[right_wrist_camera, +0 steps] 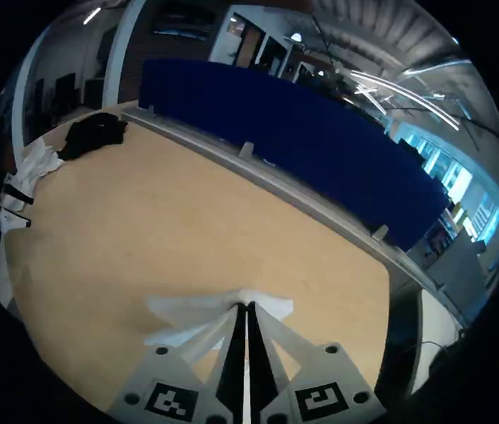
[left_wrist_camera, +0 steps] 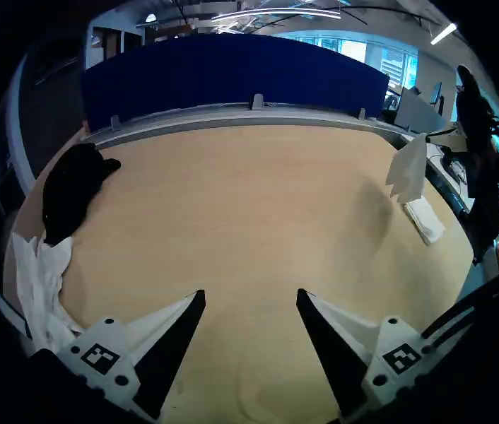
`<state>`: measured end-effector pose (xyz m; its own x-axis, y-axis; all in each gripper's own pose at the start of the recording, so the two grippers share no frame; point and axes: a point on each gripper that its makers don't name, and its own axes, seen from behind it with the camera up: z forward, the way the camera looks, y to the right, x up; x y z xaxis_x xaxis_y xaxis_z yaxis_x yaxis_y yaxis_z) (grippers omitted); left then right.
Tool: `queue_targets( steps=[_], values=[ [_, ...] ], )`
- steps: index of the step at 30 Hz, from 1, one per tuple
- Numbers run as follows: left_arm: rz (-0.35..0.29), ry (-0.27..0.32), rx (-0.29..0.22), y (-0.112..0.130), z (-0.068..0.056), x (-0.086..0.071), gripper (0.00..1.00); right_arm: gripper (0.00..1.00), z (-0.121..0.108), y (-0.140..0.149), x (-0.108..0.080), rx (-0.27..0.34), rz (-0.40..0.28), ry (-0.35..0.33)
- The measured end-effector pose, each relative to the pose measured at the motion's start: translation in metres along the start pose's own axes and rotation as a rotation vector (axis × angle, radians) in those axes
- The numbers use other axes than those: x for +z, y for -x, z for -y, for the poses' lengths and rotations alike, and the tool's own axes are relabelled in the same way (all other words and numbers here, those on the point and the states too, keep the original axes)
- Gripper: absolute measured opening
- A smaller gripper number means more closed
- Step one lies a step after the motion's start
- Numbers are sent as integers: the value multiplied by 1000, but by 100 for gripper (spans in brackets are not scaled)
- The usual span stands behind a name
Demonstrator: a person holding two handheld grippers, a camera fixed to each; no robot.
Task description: Fold towel
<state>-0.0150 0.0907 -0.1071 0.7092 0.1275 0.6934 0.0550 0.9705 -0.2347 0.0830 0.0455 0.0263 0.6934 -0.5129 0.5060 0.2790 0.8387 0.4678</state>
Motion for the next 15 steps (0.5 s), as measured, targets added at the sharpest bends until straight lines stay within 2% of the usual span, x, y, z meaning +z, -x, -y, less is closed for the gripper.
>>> queue_targets(
  steps=[8, 15],
  values=[
    [4, 1, 17, -2, -11, 2, 96, 3, -26, 28, -3, 12, 33, 23],
    [10, 7, 26, -2, -19, 2, 96, 3, -34, 47, -6, 24, 51, 29]
  ],
)
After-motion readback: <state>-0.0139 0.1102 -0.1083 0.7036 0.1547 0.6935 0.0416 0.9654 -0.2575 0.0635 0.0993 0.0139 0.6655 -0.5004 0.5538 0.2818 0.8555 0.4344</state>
